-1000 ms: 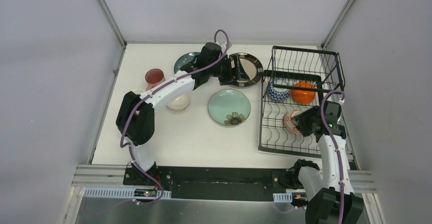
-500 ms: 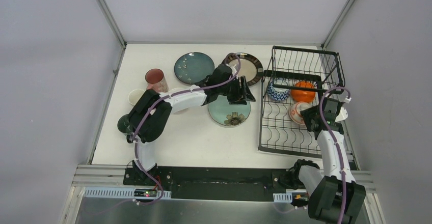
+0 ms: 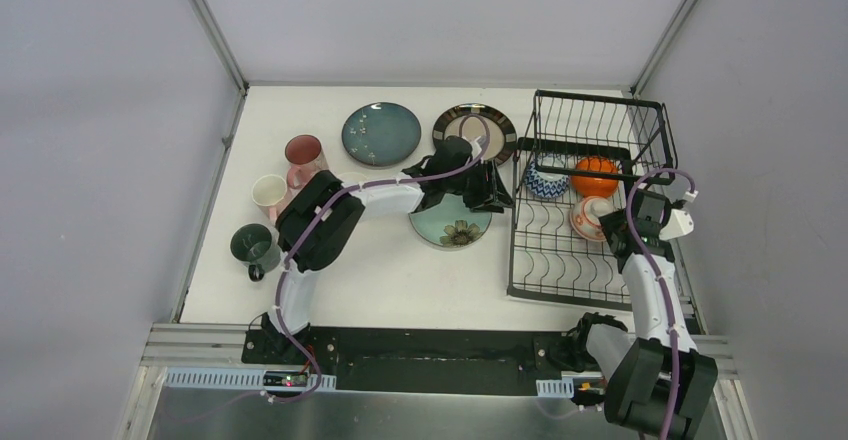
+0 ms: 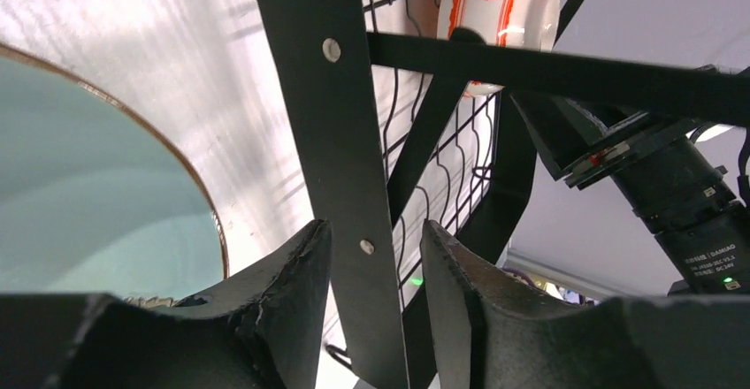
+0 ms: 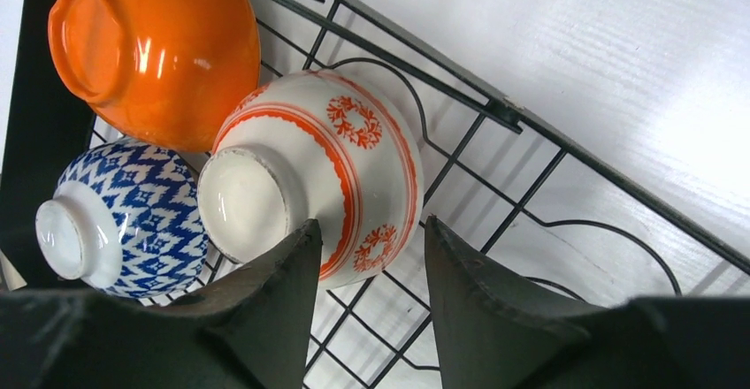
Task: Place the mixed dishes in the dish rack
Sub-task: Move the bowl to the dish rack, then move the dish rack to the corner of the board.
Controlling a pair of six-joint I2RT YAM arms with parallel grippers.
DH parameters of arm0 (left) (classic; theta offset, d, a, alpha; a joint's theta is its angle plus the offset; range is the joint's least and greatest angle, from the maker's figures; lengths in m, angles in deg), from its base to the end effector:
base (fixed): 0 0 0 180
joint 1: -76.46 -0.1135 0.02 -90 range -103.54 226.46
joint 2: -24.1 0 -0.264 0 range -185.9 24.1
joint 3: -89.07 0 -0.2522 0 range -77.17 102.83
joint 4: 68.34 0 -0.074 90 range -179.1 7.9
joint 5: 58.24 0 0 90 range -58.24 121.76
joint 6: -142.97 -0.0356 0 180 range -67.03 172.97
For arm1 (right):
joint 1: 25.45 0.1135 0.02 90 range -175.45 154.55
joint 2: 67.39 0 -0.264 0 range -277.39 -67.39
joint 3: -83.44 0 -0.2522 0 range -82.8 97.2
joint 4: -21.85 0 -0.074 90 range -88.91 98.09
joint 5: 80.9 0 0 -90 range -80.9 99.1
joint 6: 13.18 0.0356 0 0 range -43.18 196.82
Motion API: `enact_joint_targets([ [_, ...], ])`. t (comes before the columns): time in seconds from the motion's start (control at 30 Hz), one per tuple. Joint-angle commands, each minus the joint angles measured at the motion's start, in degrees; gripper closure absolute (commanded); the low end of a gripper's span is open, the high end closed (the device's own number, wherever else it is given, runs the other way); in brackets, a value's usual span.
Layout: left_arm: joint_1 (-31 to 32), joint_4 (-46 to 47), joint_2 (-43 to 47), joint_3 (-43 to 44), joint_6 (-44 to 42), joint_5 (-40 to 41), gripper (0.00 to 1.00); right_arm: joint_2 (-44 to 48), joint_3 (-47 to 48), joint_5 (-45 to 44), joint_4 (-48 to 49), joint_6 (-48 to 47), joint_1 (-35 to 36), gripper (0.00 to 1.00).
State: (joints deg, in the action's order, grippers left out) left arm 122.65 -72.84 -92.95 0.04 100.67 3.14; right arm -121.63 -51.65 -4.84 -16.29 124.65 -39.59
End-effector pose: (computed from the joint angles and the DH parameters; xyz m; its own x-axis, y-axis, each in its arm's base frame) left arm 0.3042 -0.3417 0.1842 -0.9167 0.0177 -0.3992 0.3580 0.4802 -0.8008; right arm 0.1802 -0.0542 0.2068 -0.1870 0.7889 -0.5854 0.7948 0.4717 0.3818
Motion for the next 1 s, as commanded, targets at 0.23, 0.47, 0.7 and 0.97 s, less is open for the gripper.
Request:
enact_joint_targets([
  [0.23,2.10,5.13,-5.41,5.01,3.32,-1.67,0.63,1.89,5.63,0.91,-2.24,-3.75,-1.67,0.42],
  [0.47,3.65,6.09,-6.98,6.09,5.35,-1.59,0.65,7.43,9.55,8.18,-9.89,-6.06,-1.30,0.33],
  [0.7,5.25,7.20,-8.49,8.12,7.04,-2.01,0.66,9.53,11.03,12.50,-12.88,-5.04,-0.82,0.34],
  [0.97,5.48,4.36,-3.87,5.17,3.83,1.38,0.61,11.62,9.35,31.26,-10.99,-2.57,0.81,0.34],
])
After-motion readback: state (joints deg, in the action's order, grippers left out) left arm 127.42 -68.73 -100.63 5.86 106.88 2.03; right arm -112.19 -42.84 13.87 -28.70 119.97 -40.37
